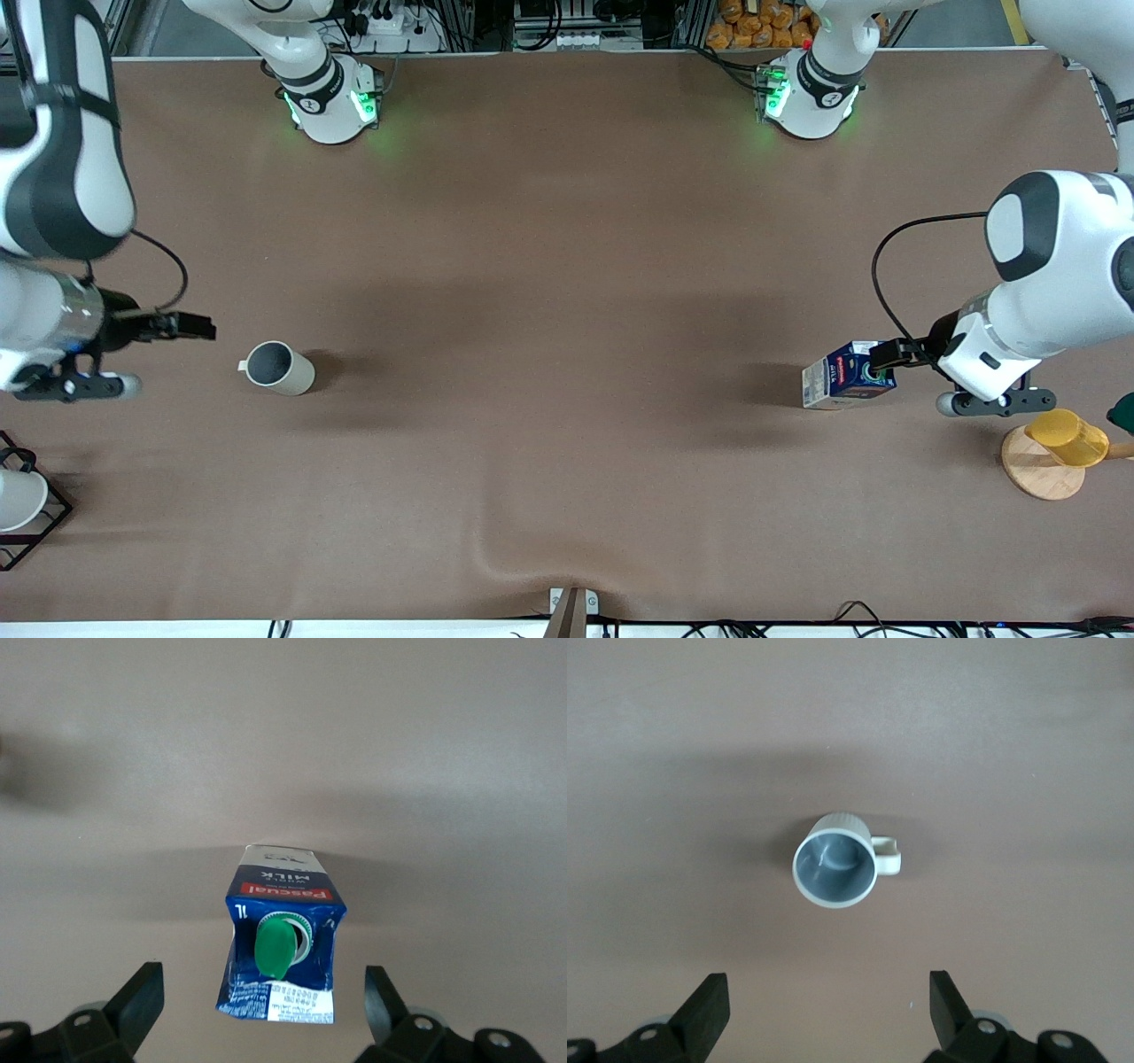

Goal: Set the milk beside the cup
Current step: 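Lower the left gripper onto the milk carton while the right gripper reaches the mug, then close the left gripper on the carton while the right gripper grasps the mug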

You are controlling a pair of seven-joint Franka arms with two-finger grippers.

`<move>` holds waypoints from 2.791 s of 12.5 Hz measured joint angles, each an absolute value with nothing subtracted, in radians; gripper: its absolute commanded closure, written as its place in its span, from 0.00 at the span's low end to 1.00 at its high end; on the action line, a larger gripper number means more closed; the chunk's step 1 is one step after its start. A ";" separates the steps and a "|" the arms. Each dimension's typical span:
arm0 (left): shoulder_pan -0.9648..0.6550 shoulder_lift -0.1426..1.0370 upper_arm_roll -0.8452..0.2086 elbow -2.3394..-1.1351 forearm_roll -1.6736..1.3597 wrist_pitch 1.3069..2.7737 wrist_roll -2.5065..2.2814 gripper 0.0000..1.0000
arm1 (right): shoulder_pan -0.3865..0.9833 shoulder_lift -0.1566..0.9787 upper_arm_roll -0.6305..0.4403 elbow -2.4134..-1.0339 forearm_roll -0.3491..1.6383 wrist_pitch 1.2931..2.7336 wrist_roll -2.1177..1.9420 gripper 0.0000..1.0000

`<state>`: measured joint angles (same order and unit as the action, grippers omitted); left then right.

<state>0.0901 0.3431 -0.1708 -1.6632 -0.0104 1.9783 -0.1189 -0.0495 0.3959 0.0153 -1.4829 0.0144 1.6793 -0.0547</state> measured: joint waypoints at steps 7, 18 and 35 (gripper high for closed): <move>0.083 0.361 -0.172 -1.711 -0.010 2.002 -0.119 0.00 | -0.080 0.559 0.010 -1.545 0.003 1.918 -0.330 0.00; 0.072 0.399 -0.173 -1.711 0.029 2.016 -0.119 0.00 | -0.088 0.561 0.050 -1.686 -0.002 2.081 -0.759 0.00; 0.071 0.427 -0.173 -1.708 0.029 2.036 -0.120 0.43 | -0.087 0.563 0.089 -1.716 0.024 2.100 -0.786 1.00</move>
